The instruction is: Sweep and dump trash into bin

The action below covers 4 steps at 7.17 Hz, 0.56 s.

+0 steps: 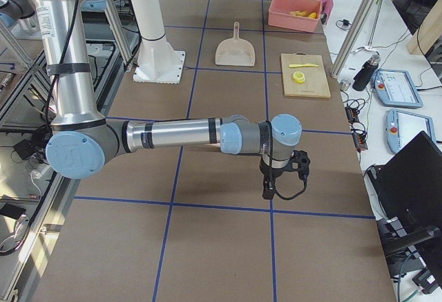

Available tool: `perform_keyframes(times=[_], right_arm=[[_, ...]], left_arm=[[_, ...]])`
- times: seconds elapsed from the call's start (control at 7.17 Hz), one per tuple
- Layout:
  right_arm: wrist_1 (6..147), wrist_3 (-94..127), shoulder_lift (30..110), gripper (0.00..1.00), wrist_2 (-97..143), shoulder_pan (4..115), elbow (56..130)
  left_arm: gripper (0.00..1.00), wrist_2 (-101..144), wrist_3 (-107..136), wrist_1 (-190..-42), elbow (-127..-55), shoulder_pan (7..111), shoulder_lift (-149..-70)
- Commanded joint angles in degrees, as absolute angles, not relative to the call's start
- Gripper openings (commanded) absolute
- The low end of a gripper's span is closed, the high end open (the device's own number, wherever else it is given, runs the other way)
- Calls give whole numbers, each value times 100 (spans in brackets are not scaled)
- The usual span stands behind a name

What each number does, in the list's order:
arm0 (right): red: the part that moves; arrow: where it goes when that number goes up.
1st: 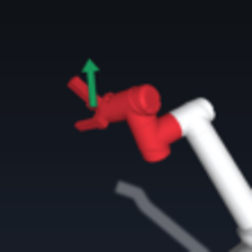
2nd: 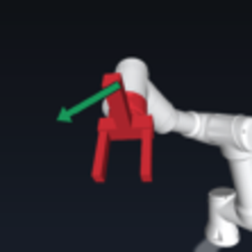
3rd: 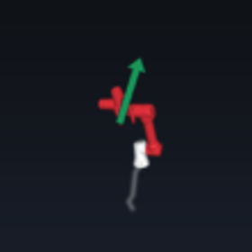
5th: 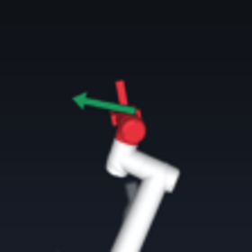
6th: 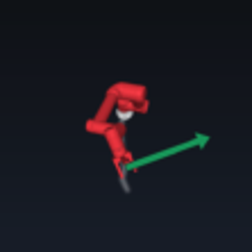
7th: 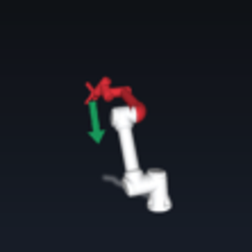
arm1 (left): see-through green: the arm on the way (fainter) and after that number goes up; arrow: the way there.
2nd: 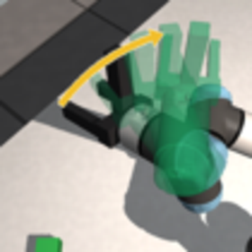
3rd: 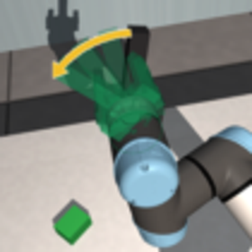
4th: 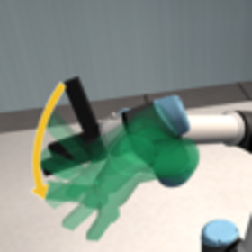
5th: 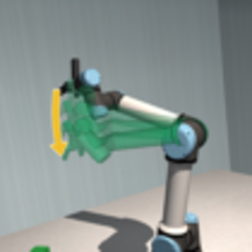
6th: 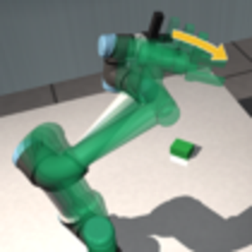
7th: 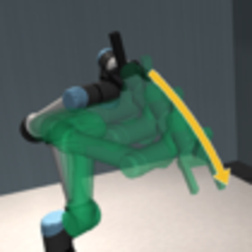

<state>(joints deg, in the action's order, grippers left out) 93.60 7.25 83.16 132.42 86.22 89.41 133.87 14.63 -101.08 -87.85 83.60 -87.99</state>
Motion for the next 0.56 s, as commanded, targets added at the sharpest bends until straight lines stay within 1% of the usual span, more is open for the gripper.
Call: perform_keyframes(times=[0.0,0.42], right_arm=[[9360,729,8314,100,13306,8622,8938],[9360,729,8314,100,13307,8622,8938]], left_arm=[[99,13044,944,-10072,-8798,8384,-8815],[99,12946,764,-10055,-8816,8394,-8859]])
